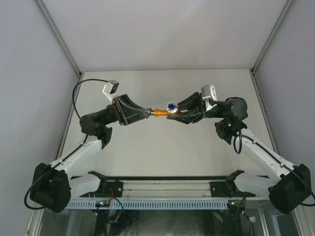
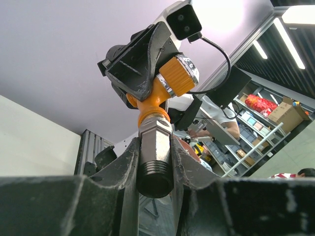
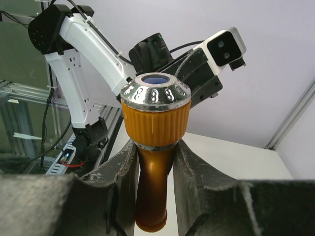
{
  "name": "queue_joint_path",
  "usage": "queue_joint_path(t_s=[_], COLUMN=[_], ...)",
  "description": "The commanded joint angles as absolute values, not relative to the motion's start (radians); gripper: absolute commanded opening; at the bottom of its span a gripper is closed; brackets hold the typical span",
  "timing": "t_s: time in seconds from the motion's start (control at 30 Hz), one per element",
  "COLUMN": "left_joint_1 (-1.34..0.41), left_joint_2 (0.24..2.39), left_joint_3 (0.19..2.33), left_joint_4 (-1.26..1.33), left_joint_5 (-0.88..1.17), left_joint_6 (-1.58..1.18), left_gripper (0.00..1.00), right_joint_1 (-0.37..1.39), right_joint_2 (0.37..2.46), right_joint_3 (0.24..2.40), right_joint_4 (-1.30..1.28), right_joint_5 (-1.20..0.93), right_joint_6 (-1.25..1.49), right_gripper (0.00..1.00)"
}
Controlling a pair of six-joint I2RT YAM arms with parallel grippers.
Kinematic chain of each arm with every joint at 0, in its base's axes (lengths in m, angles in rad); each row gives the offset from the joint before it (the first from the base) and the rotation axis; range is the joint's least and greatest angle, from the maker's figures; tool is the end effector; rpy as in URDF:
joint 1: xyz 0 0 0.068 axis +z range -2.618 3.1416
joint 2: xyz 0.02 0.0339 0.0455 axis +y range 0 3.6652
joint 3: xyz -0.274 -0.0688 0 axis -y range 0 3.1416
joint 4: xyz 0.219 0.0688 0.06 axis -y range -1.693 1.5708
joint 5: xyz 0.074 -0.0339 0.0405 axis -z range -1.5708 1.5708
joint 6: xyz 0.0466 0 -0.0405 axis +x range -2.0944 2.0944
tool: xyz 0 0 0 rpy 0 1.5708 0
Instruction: Install the water faucets
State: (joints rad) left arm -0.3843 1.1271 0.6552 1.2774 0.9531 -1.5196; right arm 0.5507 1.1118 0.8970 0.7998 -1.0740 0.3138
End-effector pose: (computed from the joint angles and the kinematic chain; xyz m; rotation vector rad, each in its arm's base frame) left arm 0.1662 -0.1082 0.3877 0.4699 1.3245 -2.0076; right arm 0.1537 0.1425 0.4242 -1.1555 0.8172 1.2519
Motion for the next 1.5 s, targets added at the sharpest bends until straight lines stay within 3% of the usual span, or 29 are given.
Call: queue_joint_path(t_s=[0.0,1.1,1.47], left_joint_1=[-0.389,-0.39,-0.391], left_joint_2=[1.125,1.107,1.102], left_joint_3=[0.664,0.687,0.707], left_joint_4=[1.328,1.328,1.326], left_joint_5=[0.934,0.952,0.972], left_joint_6=[-1.537,-1.525,-1.435], left_gripper=[0.0,0.0,0.0], right_joint_1=[0.56,0.565,0.56], right_joint_2=[1.119,1.145,1.169], right_joint_3=[0.955,1.007,1.006], right_joint_4=[0.798,0.551,0.641], right_joint_5=[-1.053,-1.059,-1.032], right_joint_6=[0.276,0.157,0.455], right_gripper=[0.0,0.0,0.0])
